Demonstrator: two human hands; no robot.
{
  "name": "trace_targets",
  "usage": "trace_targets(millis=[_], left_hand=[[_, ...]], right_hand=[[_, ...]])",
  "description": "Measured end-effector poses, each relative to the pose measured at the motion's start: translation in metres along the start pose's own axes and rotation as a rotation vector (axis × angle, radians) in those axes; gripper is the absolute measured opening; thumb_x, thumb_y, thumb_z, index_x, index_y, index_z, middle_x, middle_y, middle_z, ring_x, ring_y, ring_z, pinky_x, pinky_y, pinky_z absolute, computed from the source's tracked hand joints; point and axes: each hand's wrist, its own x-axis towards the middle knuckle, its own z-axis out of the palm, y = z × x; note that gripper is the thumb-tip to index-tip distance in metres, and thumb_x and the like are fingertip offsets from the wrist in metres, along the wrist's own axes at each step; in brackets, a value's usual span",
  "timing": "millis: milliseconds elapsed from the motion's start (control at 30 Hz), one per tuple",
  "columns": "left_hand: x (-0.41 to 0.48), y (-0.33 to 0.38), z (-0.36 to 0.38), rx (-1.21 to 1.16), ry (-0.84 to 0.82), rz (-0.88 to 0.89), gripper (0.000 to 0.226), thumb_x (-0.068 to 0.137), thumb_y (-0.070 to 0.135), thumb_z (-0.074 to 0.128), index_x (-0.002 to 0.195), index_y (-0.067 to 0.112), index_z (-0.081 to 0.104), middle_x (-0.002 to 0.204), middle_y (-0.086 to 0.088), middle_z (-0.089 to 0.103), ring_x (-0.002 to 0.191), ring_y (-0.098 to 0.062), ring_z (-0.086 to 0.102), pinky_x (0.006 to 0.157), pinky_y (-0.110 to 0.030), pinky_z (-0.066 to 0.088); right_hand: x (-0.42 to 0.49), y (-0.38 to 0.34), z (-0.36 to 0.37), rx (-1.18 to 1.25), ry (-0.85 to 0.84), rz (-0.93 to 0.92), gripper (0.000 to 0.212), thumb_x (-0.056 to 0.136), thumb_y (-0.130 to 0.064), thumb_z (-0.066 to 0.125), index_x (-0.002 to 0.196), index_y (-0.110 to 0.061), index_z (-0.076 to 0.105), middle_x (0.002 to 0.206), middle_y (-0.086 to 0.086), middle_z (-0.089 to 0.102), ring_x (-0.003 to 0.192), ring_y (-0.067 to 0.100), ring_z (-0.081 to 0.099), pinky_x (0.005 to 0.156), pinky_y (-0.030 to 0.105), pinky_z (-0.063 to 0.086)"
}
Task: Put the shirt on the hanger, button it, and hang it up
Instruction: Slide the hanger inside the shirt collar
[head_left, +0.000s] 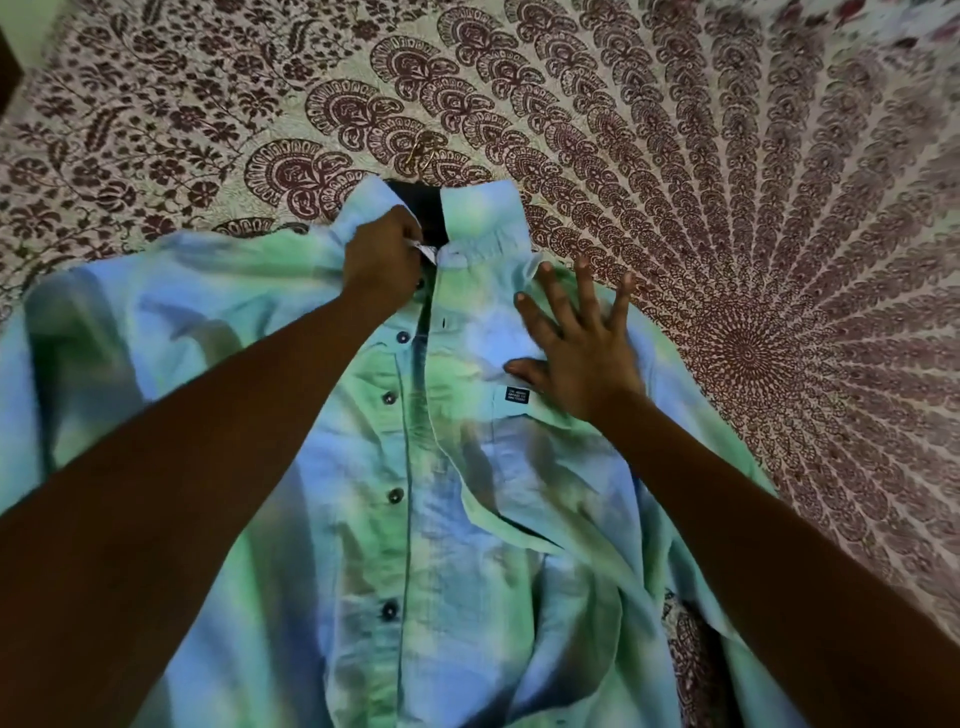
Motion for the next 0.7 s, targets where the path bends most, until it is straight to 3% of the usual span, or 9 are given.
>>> trace_targets(millis=[133,233,300,367,467,533,633,700], left_hand=[[-0.016,-0.016,-0.002,-0.219,-0.046,0.074,0.036,0.081,-0.002,0.054,0.117,0.001,0.054,0.094,-0.019,0.063,0.085,-0.011,0.064,0.072,-0.017,0.042],[-0.040,-0.019,0.001,0.044,0.007,0.384,0.049,0.086,0.024,0.049,0.134,0.012,0.045,0.120,-0.023,0.055,0.111,-0.036,0.052,0.094,-0.037,0.040],[-0.057,-0.017,0.007,0.303,0.009,0.578,0.056,0.089,0.046,0.040,0.140,0.024,0.037,0.145,-0.020,0.036,0.134,-0.040,0.030,0.109,-0.050,0.024],[-0.067,-0.014,0.016,0.448,-0.150,0.700,0.073,0.081,0.066,0.029,0.143,0.029,0.030,0.154,-0.012,0.022,0.142,-0.037,0.014,0.110,-0.059,0.007],[-0.070,-0.021,0.025,0.668,-0.330,0.588,0.105,0.063,0.083,0.015,0.148,0.021,0.015,0.157,-0.003,0.013,0.145,-0.031,0.004,0.106,-0.066,-0.009],[-0.070,-0.024,0.024,0.792,-0.322,0.539,0.111,0.066,0.085,0.026,0.148,0.014,0.007,0.158,-0.002,0.006,0.145,-0.031,-0.002,0.104,-0.065,-0.016],[-0.077,-0.020,0.016,0.816,-0.279,0.519,0.109,0.072,0.079,0.039,0.148,0.008,0.006,0.158,-0.009,0.003,0.145,-0.032,-0.003,0.104,-0.060,-0.020],[-0.089,-0.023,0.009,0.709,-0.217,0.517,0.103,0.075,0.076,0.038,0.146,0.005,0.016,0.156,-0.015,0.010,0.144,-0.033,0.005,0.109,-0.057,-0.013]], right_hand=[[-0.004,-0.012,0.004,0.027,0.008,-0.047,0.065,0.089,-0.047,0.024,0.144,-0.014,0.031,0.152,0.016,0.027,0.141,0.037,0.022,0.110,0.052,-0.012],[-0.002,-0.009,0.002,0.067,0.004,-0.120,0.063,0.089,-0.040,0.025,0.144,-0.011,0.029,0.150,0.019,0.028,0.139,0.037,0.025,0.112,0.053,-0.002],[-0.005,-0.011,0.003,0.123,-0.023,-0.205,0.062,0.088,-0.036,0.027,0.142,-0.006,0.033,0.148,0.020,0.032,0.136,0.038,0.031,0.113,0.054,0.009],[-0.010,-0.014,0.003,0.183,-0.064,-0.270,0.064,0.089,-0.037,0.026,0.142,-0.004,0.031,0.148,0.022,0.030,0.137,0.040,0.029,0.110,0.052,0.014],[-0.014,-0.009,0.000,0.244,-0.130,-0.308,0.070,0.089,-0.048,0.018,0.148,-0.012,0.015,0.156,0.015,0.011,0.144,0.032,0.009,0.115,0.044,0.003],[-0.016,-0.005,-0.004,0.303,-0.160,-0.302,0.071,0.087,-0.054,0.014,0.149,-0.018,0.011,0.157,0.010,0.005,0.145,0.025,0.003,0.116,0.040,0.000],[-0.030,-0.002,-0.013,0.415,-0.109,-0.223,0.067,0.088,-0.053,0.026,0.142,-0.015,0.035,0.151,0.011,0.030,0.142,0.027,0.024,0.117,0.042,0.017],[-0.051,-0.007,-0.018,0.458,0.072,-0.128,0.053,0.089,-0.046,0.039,0.126,-0.011,0.056,0.133,0.013,0.055,0.127,0.031,0.047,0.105,0.044,0.038]])
